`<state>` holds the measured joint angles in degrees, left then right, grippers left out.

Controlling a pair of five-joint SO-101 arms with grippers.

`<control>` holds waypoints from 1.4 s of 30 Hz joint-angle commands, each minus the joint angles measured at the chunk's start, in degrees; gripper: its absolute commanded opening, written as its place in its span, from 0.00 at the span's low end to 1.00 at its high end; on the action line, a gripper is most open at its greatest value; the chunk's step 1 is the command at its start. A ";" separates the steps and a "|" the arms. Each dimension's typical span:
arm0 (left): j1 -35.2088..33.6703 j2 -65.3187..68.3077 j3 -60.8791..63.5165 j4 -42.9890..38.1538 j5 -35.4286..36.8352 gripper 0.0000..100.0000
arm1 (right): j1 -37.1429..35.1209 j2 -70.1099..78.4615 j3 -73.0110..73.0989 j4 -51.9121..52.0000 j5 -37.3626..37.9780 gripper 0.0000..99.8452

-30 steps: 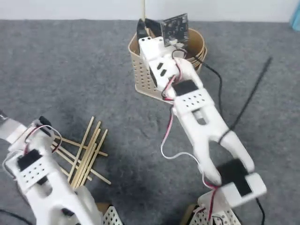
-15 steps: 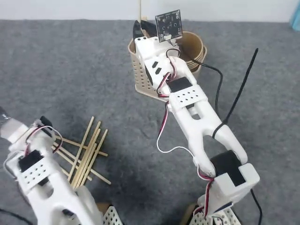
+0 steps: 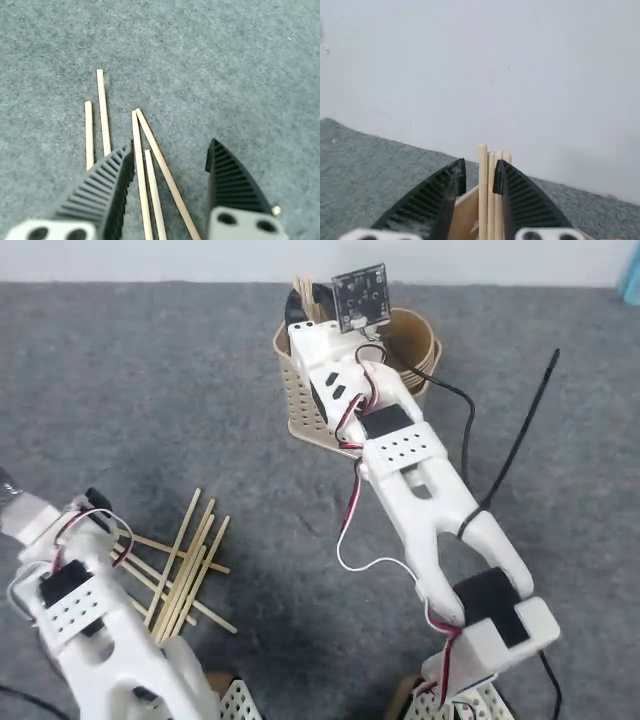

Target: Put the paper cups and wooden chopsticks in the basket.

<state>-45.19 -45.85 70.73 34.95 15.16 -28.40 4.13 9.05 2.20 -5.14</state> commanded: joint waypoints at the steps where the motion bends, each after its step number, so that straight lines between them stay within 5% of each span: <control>1: 0.70 -1.67 -0.04 -1.67 -0.62 0.23 | 0.40 -10.07 -0.62 5.85 -0.88 0.10; 9: 5.10 -1.67 -0.04 0.44 -0.97 0.23 | 0.57 -27.30 -0.44 27.82 -0.88 0.10; 14: 10.64 -1.58 -0.48 4.31 -7.91 0.23 | 0.92 -34.95 -0.44 44.88 -0.97 0.10; 23: 16.97 -1.41 -7.60 19.25 -11.60 0.23 | 0.92 -45.32 3.87 68.53 -1.05 0.10; 32: 20.04 17.85 -23.87 31.12 -17.85 0.23 | 9.45 -58.15 25.58 67.21 -1.14 0.10; 42: 20.22 37.80 -41.10 31.82 -27.43 0.22 | 19.30 -68.35 57.58 55.87 -1.05 0.10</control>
<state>-25.58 -9.98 34.15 66.24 -10.95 -10.90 -61.19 59.78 63.30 -5.67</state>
